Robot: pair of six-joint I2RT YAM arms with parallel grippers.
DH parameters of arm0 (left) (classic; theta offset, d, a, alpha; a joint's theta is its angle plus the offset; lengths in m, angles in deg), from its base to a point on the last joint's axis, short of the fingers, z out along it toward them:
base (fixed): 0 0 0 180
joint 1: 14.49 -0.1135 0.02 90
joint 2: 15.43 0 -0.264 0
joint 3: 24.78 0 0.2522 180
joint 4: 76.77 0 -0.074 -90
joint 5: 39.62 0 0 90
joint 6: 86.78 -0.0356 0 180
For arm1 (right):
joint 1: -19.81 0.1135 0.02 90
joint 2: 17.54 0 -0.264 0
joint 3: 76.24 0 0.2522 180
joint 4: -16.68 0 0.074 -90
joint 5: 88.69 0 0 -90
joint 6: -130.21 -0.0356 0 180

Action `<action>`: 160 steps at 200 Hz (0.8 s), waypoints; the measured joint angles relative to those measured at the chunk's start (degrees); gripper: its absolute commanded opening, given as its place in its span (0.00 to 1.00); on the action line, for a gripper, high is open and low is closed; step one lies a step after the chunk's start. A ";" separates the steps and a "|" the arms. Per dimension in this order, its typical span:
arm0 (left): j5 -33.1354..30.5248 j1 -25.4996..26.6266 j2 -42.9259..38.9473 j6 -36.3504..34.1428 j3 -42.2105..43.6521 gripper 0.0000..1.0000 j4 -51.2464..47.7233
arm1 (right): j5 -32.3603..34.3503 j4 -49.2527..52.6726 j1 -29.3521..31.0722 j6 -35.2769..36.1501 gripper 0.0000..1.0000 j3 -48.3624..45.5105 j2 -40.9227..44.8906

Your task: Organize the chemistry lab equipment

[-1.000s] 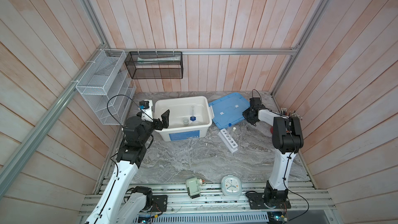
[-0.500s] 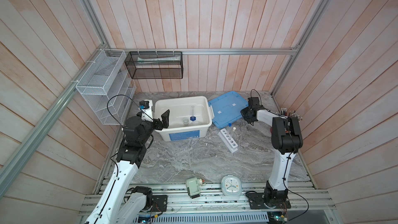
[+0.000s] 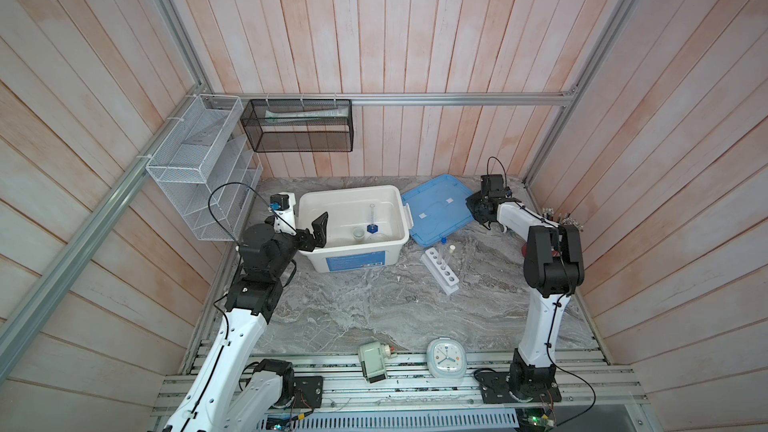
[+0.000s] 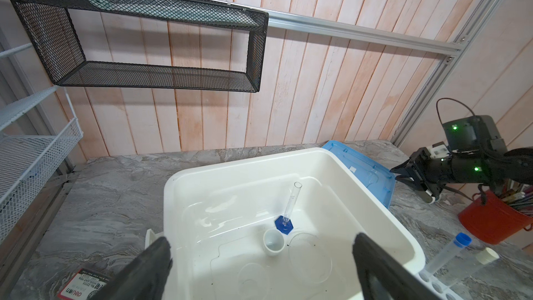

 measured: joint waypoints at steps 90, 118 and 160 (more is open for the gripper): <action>0.22 0.00 0.76 -0.02 -0.02 1.00 -0.94 | 1.77 20.96 -4.61 22.36 0.43 29.14 -14.95; 0.39 0.00 1.09 -0.22 -0.02 1.00 -1.55 | 2.40 25.14 -4.96 27.98 0.39 38.29 -21.49; 0.37 0.00 1.18 -0.63 -0.17 1.00 -3.23 | 2.32 28.46 -4.98 34.97 0.33 48.33 -27.63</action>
